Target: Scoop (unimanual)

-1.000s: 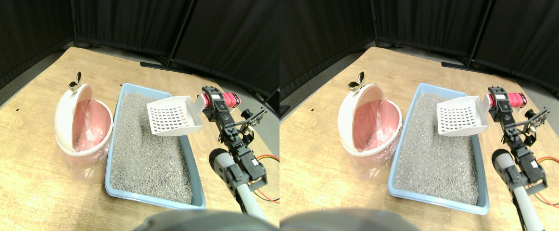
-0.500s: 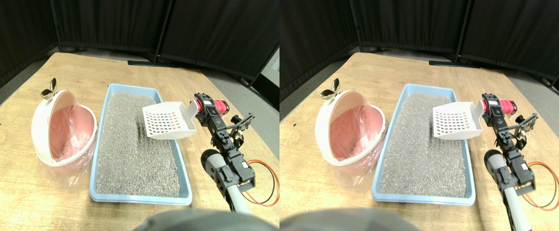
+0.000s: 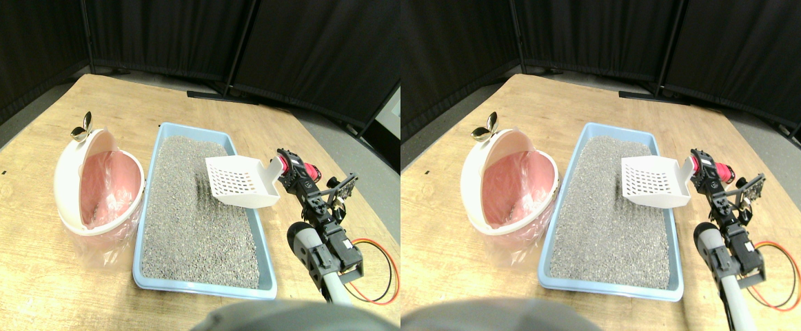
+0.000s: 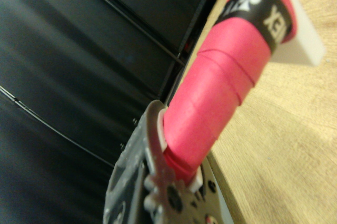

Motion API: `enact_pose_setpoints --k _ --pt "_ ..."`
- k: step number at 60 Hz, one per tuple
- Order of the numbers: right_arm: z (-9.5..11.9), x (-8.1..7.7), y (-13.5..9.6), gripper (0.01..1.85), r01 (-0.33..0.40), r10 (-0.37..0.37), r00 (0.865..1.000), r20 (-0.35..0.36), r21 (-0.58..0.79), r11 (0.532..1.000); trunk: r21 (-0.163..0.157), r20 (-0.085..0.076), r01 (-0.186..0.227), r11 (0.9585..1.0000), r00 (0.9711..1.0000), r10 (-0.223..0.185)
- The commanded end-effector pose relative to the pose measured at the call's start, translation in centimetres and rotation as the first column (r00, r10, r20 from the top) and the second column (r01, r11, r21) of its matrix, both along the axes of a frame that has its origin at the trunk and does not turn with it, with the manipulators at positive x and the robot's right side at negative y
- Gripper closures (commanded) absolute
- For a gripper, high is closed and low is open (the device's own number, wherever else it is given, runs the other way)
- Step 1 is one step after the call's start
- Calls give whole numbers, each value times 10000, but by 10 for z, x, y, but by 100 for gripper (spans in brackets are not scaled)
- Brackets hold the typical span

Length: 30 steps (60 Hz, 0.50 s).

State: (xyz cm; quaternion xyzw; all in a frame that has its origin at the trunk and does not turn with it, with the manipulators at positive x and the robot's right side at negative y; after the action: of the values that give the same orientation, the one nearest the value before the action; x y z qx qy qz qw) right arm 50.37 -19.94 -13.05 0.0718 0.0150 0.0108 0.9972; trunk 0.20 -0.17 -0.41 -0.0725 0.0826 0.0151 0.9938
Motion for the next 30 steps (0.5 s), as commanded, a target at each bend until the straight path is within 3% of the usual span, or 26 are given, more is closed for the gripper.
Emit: enact_pose_setpoints --k 1,7,24,30 --pt "2 4 4 180 -113 112 9997 225 15 9999 -112 81 -254 9996 9996 255" --pt "1 4 9 180 97 -97 9999 31 -24 9999 -138 69 -340 9993 9994 341" --pt "-3 12 14 180 -291 289 9995 -106 -219 9993 -236 63 -507 9984 9987 509" --pt "-5 14 13 180 8 -15 9996 -281 -246 9997 -245 68 -539 9982 9985 541"
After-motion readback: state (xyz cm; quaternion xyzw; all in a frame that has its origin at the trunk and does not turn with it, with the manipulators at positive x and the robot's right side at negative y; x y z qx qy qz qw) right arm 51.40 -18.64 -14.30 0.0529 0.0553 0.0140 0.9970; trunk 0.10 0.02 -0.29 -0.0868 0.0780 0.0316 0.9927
